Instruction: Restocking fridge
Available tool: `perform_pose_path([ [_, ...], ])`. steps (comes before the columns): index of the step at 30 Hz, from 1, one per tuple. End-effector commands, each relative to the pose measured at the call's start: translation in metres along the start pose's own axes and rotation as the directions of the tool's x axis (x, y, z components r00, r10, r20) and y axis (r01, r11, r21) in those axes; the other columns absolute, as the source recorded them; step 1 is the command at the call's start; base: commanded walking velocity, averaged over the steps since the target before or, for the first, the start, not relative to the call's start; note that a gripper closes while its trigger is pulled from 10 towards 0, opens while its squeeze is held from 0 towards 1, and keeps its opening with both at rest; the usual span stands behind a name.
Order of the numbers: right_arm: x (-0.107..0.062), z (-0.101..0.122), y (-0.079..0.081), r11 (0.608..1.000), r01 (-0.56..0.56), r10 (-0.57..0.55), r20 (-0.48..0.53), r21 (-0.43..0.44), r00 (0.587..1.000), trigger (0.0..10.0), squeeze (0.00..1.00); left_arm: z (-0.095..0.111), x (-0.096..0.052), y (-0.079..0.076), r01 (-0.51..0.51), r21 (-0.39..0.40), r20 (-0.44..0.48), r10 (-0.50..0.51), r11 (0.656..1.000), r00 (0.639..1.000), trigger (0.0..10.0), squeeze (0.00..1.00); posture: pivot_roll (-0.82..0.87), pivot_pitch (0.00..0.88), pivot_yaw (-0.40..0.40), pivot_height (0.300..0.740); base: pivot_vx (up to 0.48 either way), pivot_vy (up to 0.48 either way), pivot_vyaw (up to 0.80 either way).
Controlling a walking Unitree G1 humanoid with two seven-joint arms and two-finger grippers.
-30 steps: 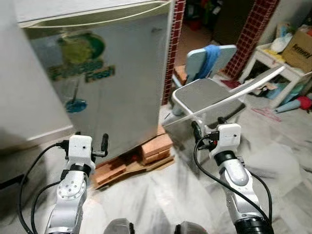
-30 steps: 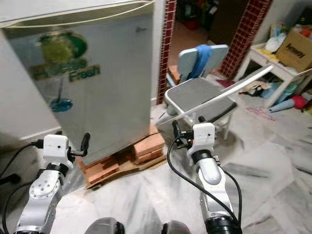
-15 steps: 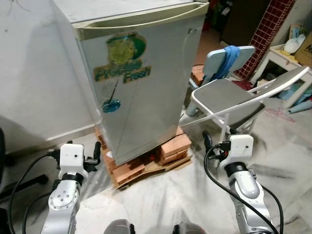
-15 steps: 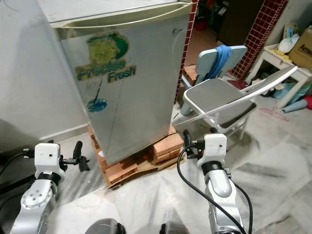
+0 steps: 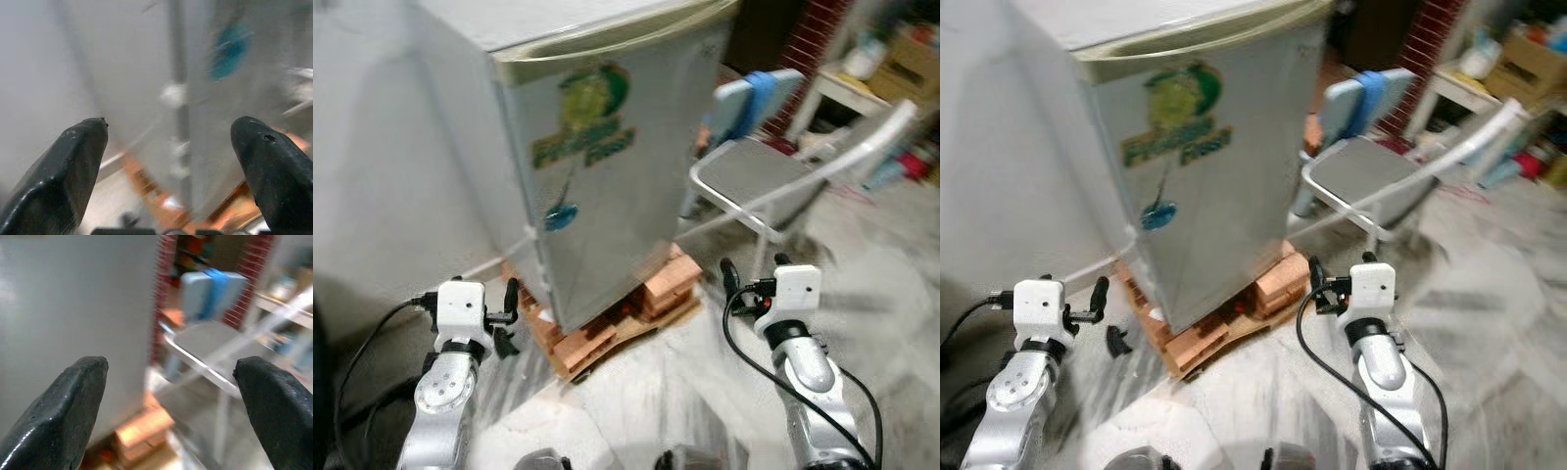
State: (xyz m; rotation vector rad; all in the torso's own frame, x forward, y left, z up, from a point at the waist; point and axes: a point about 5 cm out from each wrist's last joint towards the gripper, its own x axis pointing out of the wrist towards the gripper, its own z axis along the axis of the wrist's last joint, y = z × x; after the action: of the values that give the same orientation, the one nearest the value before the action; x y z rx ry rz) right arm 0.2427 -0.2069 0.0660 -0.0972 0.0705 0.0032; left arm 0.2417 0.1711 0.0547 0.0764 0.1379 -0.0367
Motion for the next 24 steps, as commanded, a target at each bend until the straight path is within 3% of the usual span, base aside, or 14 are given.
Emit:
perform_pose_path([
  [1, 0.005, 0.0088, 0.0092, 1.0, -0.019, 0.018, 0.04, 0.012, 0.999, 10.0, 0.0, -0.0056, -0.0045, 0.0119, -0.026, 0.024, -0.027, 0.027, 0.999, 0.999, 10.0, 0.0, 0.06, 0.015, -0.004, 0.74, 0.0, 0.431, -0.59],
  [6, 0.0057, 0.009, 0.0091, 1.0, -0.021, 0.021, 0.041, 0.009, 0.999, 10.0, 0.0, -0.0054, -0.0046, 0.0115, -0.024, 0.026, -0.025, 0.025, 0.999, 0.999, 10.0, 0.0, 0.06, 0.016, -0.007, 0.74, 0.0, 0.428, -0.48],
  [19, 0.0088, 0.0082, 0.0119, 0.999, -0.035, 0.035, 0.034, 0.006, 0.999, 10.0, 0.0, -0.0078, -0.0069, 0.0119, -0.027, 0.03, -0.033, 0.028, 0.999, 0.999, 10.0, 0.0, 0.07, 0.019, -0.013, 0.74, 0.0, 0.426, 0.0],
  [24, 0.0085, 0.0074, 0.0133, 0.999, -0.04, 0.04, 0.029, 0.007, 0.999, 10.0, 0.0, -0.0072, -0.0065, 0.0121, -0.027, 0.036, -0.028, 0.028, 0.999, 0.999, 10.0, 0.0, 0.07, 0.017, -0.015, 0.74, 0.0, 0.425, -0.8],
])
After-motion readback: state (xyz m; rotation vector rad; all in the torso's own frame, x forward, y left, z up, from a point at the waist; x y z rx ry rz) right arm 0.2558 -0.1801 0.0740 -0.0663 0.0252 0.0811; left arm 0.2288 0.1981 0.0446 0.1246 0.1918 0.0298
